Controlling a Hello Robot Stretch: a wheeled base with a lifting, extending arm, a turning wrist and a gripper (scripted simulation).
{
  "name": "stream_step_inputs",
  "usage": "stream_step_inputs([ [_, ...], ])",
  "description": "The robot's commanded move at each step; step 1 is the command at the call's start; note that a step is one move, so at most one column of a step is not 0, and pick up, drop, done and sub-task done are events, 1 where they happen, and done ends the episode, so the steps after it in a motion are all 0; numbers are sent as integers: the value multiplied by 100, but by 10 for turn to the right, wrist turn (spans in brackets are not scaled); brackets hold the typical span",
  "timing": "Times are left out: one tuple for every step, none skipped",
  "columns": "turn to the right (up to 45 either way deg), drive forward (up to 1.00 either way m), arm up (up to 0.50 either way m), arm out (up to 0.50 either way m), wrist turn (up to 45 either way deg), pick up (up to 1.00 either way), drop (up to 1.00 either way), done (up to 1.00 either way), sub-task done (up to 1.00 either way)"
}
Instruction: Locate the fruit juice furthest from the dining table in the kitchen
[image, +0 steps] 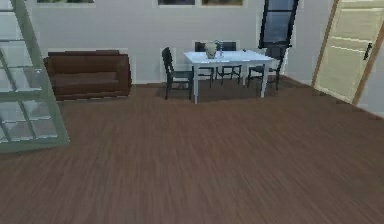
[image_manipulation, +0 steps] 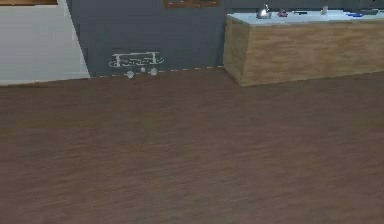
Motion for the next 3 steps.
stream_step_inputs([
  [0, 15, 0, 0, 0, 0, 0, 0, 0],
  [-450, 0, 0, 0, 0, 0, 0, 0, 0],
  [-90, 0, 0, 0, 0, 0, 0, 0, 0],
])
